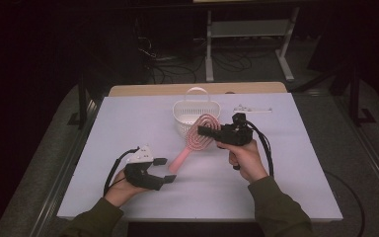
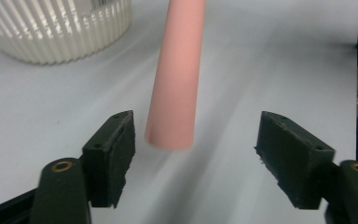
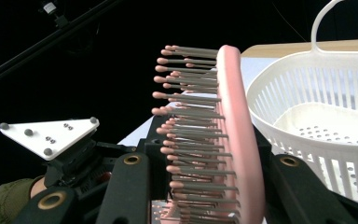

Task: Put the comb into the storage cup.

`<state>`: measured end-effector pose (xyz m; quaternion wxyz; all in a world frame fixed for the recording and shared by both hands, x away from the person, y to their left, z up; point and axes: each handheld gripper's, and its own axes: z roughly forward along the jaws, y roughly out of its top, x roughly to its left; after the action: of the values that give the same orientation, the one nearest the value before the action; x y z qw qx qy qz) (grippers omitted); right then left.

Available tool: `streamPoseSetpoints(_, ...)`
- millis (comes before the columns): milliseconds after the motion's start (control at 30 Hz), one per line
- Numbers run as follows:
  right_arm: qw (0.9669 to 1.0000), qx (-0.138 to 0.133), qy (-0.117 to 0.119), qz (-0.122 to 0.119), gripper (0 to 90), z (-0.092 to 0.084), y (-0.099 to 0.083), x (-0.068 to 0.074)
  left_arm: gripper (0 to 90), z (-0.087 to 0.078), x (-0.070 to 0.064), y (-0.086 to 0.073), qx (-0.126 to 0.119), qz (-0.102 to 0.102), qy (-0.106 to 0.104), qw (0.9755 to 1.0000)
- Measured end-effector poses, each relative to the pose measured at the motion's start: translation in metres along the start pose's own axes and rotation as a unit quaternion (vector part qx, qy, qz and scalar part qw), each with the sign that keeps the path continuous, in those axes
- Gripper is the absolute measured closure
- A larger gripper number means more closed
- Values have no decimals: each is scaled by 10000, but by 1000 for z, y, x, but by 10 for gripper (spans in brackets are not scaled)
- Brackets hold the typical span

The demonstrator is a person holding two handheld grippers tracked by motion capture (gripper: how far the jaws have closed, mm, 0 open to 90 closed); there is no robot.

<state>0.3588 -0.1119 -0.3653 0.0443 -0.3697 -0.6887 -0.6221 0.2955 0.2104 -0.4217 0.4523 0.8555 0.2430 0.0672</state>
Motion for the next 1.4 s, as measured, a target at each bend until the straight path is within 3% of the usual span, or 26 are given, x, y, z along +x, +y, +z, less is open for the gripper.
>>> streamPoseSetpoints(167,10000,-30,-17,-6,631,-2,1,0,186,-7,4,-13,167,117,82,9998)
streamPoseSetpoints(567,10000,-63,-28,-7,631,-3,1,0,0,-22,13,-34,139,26,349,9993)
streamPoseSetpoints(933,9998,-150,-84,-47,631,-7,8,-2,0,-22,16,-36,236,-106,278,9993)
streamPoseSetpoints(1400,9992,-388,-102,-90,631,-13,31,-3,0,-23,14,-35,219,-60,289,9993)
